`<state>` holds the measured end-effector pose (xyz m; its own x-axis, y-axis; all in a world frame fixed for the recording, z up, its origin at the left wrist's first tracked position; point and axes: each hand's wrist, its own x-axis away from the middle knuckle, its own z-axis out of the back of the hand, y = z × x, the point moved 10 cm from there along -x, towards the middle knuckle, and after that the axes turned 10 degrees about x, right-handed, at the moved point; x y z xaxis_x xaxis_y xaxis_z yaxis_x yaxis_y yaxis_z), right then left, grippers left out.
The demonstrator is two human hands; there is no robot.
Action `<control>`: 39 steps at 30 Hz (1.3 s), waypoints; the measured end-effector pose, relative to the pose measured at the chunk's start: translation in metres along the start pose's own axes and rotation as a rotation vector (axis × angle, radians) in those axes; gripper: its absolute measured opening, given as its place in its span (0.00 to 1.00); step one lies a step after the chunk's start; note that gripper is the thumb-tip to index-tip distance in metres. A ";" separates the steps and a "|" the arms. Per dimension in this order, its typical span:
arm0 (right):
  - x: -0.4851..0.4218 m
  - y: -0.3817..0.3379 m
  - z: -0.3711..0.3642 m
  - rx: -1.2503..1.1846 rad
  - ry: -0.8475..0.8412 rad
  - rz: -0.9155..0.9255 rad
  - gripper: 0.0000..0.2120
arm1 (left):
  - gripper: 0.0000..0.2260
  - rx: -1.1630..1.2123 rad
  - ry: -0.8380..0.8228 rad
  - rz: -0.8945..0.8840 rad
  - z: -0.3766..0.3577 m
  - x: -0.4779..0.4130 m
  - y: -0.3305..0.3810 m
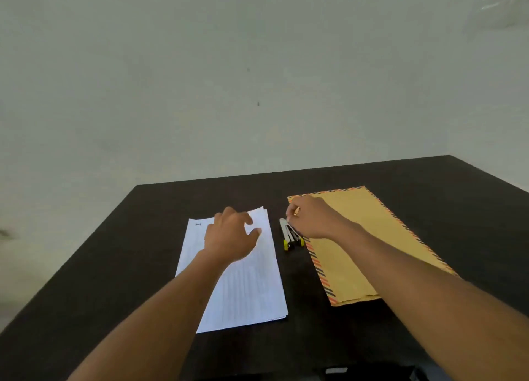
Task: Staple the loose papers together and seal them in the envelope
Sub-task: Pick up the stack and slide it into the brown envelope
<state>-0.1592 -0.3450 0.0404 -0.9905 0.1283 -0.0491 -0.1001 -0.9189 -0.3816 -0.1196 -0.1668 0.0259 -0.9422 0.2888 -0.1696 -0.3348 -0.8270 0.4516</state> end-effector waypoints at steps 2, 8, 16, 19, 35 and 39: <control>0.003 -0.040 -0.038 0.116 -0.136 0.010 0.08 | 0.19 -0.024 0.009 0.183 0.019 0.016 -0.061; 0.015 -0.076 -0.098 0.346 -0.203 -0.050 0.10 | 0.12 0.135 -0.018 0.426 0.034 0.059 -0.160; 0.008 -0.063 -0.099 0.043 -0.055 -0.137 0.12 | 0.10 0.503 0.053 0.553 0.032 0.056 -0.170; 0.009 -0.060 -0.094 0.014 -0.047 -0.135 0.08 | 0.08 0.641 0.013 0.576 0.022 0.053 -0.171; -0.012 -0.062 -0.049 -0.385 0.028 -0.026 0.08 | 0.16 0.816 0.278 0.403 0.056 0.044 -0.136; -0.009 -0.044 -0.031 -0.617 -0.141 -0.082 0.07 | 0.17 0.991 0.487 0.481 0.064 0.044 -0.141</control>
<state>-0.1429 -0.2940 0.0295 -0.9890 0.1002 0.1090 -0.1454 -0.5188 -0.8424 -0.1146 -0.0066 0.0111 -0.9414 -0.3369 -0.0156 -0.0134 -0.0088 0.9999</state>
